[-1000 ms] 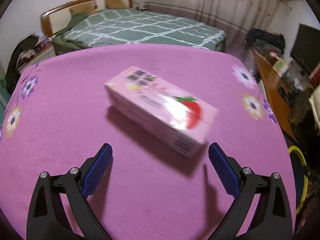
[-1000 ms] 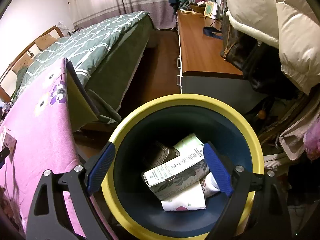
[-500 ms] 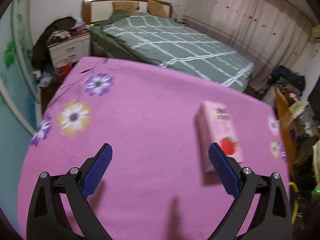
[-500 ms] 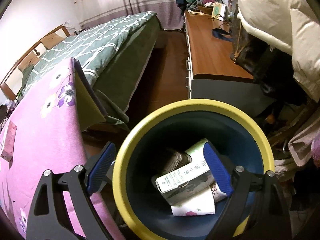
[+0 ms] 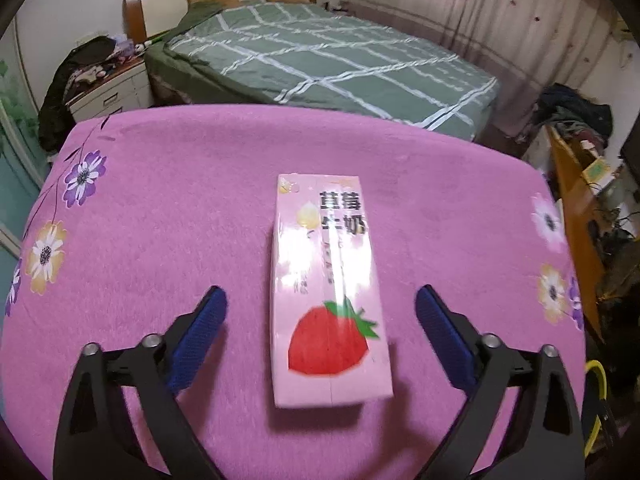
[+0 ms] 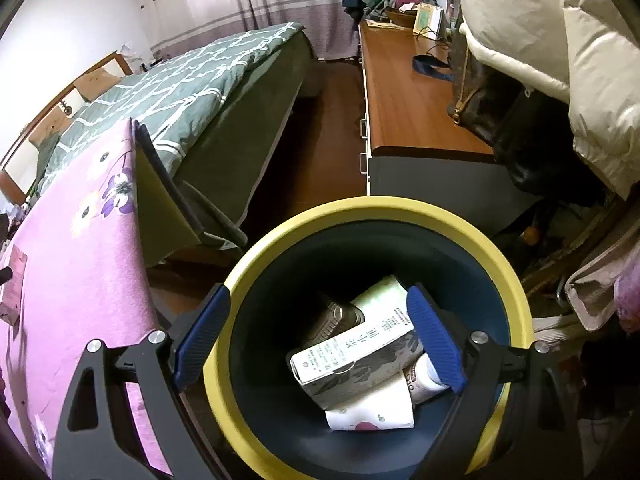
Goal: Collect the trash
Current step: 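Grasp the pink strawberry milk carton with the left gripper and lift it, then carry the milk carton over the bin and open the left gripper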
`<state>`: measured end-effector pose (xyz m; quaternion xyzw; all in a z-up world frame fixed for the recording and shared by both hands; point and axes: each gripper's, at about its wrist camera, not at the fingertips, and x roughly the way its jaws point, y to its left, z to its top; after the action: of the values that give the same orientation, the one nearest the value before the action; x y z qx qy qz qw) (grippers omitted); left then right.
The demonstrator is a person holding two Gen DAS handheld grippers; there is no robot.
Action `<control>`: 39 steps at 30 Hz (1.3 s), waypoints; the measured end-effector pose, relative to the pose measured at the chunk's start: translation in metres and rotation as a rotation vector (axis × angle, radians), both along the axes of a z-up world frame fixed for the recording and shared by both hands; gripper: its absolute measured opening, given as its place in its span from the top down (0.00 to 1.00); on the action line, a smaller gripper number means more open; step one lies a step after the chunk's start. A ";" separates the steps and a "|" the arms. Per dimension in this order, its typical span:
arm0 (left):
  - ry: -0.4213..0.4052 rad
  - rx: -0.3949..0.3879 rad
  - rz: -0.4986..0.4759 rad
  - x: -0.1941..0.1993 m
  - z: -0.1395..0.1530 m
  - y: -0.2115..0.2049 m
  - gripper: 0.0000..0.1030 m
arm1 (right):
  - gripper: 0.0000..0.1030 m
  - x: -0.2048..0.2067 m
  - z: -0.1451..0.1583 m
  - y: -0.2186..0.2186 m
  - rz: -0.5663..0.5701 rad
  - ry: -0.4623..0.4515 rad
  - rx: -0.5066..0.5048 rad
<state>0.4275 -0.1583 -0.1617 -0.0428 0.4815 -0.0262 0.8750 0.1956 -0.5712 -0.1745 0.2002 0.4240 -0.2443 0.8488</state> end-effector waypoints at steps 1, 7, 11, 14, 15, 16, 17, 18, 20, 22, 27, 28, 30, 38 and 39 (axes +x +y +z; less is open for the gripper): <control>0.012 0.008 0.006 0.003 -0.003 -0.001 0.16 | 0.18 0.000 -0.001 -0.001 0.000 -0.001 0.002; 0.035 0.050 0.003 0.015 -0.013 -0.006 0.37 | 0.18 -0.005 -0.003 -0.007 0.004 -0.004 0.018; 0.025 0.022 -0.028 0.009 -0.008 -0.009 0.52 | 0.18 -0.009 -0.002 -0.010 0.007 -0.009 0.021; -0.022 0.031 -0.069 -0.006 0.007 -0.023 0.52 | 0.18 -0.017 0.001 -0.014 0.004 -0.016 0.010; -0.038 0.030 -0.091 -0.013 0.012 -0.031 0.52 | 0.18 -0.020 0.002 -0.015 0.003 -0.018 0.006; -0.055 0.026 -0.117 -0.021 0.019 -0.041 0.52 | 0.18 -0.023 0.002 -0.017 0.001 -0.020 0.003; -0.067 0.024 -0.138 -0.027 0.024 -0.049 0.52 | 0.18 -0.029 0.004 -0.019 -0.001 -0.025 0.004; -0.082 0.021 -0.166 -0.036 0.031 -0.060 0.52 | 0.18 -0.032 0.005 -0.021 -0.002 -0.027 0.004; -0.105 0.010 -0.236 -0.055 0.043 -0.090 0.52 | 0.18 -0.042 0.008 -0.025 -0.008 -0.035 0.000; -0.113 0.002 -0.296 -0.071 0.049 -0.116 0.52 | 0.18 -0.052 0.011 -0.029 -0.015 -0.038 -0.007; -0.106 -0.014 -0.465 -0.114 0.048 -0.195 0.52 | 0.18 -0.086 0.019 -0.046 -0.035 -0.049 -0.008; -0.102 -0.011 -0.501 -0.125 0.045 -0.212 0.52 | 0.18 -0.090 0.020 -0.048 -0.037 -0.050 -0.008; -0.090 -0.009 -0.560 -0.143 0.041 -0.242 0.52 | 0.18 -0.103 0.022 -0.053 -0.038 -0.051 -0.012; -0.012 -0.004 -0.757 -0.208 0.014 -0.335 0.51 | 0.18 -0.143 0.030 -0.065 -0.054 -0.051 -0.024; -0.003 -0.004 -0.767 -0.212 0.011 -0.341 0.51 | 0.18 -0.146 0.030 -0.066 -0.058 -0.049 -0.027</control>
<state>0.2155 -0.4992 -0.1507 0.1386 0.4611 -0.3526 0.8024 0.0498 -0.6373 -0.1444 0.2067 0.3936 -0.2696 0.8542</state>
